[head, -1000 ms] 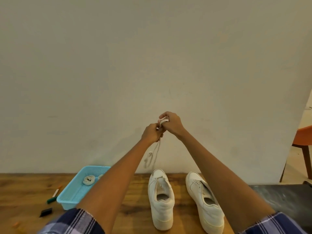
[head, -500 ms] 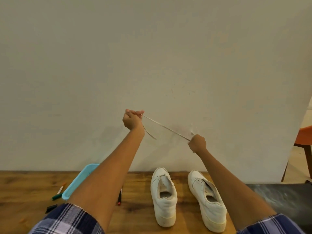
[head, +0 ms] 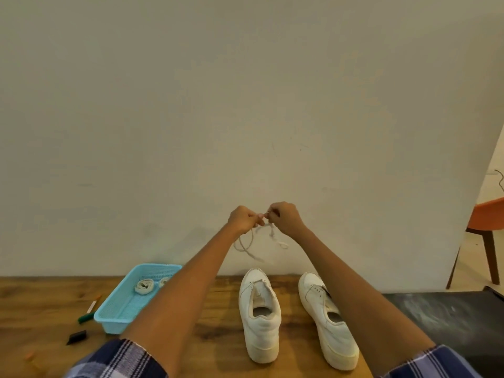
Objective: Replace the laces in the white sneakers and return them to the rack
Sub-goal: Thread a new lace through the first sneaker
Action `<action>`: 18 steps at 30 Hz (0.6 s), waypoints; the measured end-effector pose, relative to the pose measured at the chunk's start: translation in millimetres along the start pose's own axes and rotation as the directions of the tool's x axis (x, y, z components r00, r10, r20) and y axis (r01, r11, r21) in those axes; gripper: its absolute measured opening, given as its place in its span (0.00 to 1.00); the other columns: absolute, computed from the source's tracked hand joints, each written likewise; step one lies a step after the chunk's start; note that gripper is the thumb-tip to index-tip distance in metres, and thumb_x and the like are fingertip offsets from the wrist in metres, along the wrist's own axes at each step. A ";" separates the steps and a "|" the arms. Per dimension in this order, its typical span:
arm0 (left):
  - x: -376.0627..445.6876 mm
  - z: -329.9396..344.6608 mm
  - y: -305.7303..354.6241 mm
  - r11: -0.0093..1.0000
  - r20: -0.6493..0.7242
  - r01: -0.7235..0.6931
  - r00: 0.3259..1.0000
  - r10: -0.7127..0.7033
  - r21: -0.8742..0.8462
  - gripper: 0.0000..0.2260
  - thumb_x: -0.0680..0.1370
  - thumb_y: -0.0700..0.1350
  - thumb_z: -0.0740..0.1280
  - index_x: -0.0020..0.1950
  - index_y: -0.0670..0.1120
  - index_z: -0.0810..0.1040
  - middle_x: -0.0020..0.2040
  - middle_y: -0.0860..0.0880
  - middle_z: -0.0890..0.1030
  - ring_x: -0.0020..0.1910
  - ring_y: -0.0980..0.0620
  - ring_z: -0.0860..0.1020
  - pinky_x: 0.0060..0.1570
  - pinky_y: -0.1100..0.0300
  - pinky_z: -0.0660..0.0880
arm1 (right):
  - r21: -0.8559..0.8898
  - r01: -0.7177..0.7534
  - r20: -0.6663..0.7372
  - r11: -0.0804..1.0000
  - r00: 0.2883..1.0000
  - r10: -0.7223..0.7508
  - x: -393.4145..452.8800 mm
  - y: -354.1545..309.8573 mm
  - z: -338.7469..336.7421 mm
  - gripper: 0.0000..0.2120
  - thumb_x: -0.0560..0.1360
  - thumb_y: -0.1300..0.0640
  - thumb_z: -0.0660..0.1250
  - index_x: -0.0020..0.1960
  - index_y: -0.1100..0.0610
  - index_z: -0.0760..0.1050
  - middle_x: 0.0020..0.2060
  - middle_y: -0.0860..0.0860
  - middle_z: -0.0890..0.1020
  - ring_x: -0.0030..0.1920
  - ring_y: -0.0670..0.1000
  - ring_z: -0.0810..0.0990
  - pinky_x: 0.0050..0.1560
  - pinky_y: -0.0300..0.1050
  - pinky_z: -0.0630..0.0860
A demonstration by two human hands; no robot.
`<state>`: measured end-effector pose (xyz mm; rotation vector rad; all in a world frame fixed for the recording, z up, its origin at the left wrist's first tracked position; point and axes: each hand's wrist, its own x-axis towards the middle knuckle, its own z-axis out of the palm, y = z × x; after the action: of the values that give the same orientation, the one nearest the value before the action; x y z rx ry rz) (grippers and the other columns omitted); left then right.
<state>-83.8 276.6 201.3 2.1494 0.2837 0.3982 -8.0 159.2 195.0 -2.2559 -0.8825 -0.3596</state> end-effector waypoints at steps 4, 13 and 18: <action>1.4 -13.5 -10.5 0.976 -0.327 0.022 0.940 -0.093 -0.214 0.14 0.81 0.42 0.58 0.47 0.38 0.82 0.45 0.42 0.80 0.43 0.47 0.76 0.40 0.59 0.69 | -0.093 -0.162 0.044 0.982 0.985 0.167 -5.2 32.5 -6.3 0.12 0.78 0.57 0.62 0.38 0.58 0.76 0.35 0.52 0.78 0.37 0.52 0.76 0.38 0.42 0.68; 6.4 -9.1 -50.8 0.955 -0.331 0.118 0.921 -0.208 -0.271 0.14 0.81 0.44 0.58 0.43 0.42 0.80 0.42 0.44 0.78 0.39 0.48 0.75 0.39 0.60 0.69 | -0.082 -0.252 0.281 0.964 0.922 0.265 -12.8 51.1 0.6 0.08 0.79 0.59 0.61 0.50 0.63 0.77 0.52 0.59 0.81 0.51 0.55 0.79 0.54 0.47 0.73; 7.2 11.0 -29.1 0.981 -0.077 0.021 0.996 -0.036 -0.191 0.16 0.82 0.44 0.58 0.35 0.46 0.76 0.31 0.50 0.73 0.29 0.54 0.68 0.27 0.65 0.64 | 0.347 -0.207 0.390 0.915 0.919 0.060 -12.3 -0.3 20.8 0.18 0.75 0.68 0.65 0.64 0.64 0.68 0.52 0.57 0.77 0.51 0.52 0.76 0.39 0.31 0.74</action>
<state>-74.5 287.4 172.6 1.9433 0.3093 0.4767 -17.0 167.4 174.1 -2.0252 -0.8850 0.2994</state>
